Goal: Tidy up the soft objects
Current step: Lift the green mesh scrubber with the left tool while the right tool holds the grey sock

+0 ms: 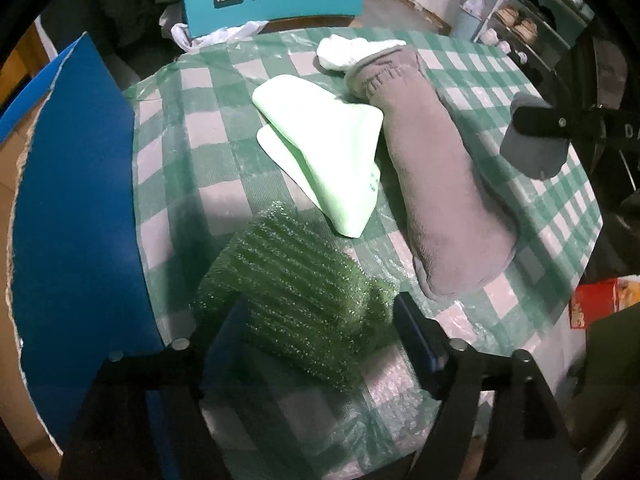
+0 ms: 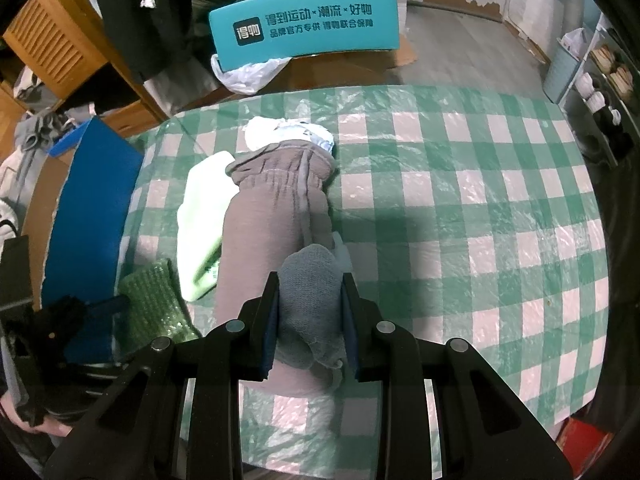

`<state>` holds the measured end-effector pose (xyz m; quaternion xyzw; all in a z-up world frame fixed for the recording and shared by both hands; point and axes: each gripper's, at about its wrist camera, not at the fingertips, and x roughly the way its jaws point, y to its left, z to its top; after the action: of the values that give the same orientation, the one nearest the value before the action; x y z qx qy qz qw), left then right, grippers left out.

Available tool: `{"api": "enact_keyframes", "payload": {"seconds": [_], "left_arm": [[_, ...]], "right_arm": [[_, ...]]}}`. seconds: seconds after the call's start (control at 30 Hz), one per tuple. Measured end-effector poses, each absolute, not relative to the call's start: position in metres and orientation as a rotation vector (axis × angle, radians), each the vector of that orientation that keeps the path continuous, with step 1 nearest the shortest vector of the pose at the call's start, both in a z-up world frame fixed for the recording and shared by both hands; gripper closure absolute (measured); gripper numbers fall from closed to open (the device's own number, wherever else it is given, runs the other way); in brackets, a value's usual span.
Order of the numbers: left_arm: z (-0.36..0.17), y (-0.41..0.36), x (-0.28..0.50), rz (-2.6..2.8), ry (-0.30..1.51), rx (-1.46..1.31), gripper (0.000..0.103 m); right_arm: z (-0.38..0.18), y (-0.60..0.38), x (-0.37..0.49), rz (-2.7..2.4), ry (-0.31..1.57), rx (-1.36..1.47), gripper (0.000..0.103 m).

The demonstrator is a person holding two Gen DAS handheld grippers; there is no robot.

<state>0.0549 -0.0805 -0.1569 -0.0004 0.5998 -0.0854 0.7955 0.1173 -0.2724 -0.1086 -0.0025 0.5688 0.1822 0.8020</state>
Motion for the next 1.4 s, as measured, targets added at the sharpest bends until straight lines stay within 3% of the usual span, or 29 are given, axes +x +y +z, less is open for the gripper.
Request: {"api": "enact_keyframes", "payload": {"seconds": [0.77,0.93,1.03,1.1,1.27,1.4], "left_arm": [[-0.178,-0.113,0.038,-0.08,1.18,0.288,0.019],[-0.177,-0.116,0.033,-0.084,1.163,0.306,0.036],[-0.176,-0.118,0.031,-0.094,1.155,0.316,0.056],[-0.176,-0.119,0.031,-0.102,1.156,0.314,0.075],[-0.171,-0.115,0.031,-0.114,1.177,0.27,0.087],[-0.165,-0.11,0.03,-0.116,1.195,0.218,0.088]], "right_arm": [[-0.092,-0.275,0.11,0.401,1.197,0.011,0.077],[-0.089,-0.277,0.107,0.401,1.191,0.012,0.077],[-0.086,-0.279,0.105,0.402,1.187,0.013,0.077],[-0.084,-0.279,0.103,0.404,1.182,0.013,0.077],[-0.079,-0.278,0.098,0.411,1.173,0.006,0.077],[-0.075,-0.274,0.094,0.419,1.165,-0.005,0.077]]}}
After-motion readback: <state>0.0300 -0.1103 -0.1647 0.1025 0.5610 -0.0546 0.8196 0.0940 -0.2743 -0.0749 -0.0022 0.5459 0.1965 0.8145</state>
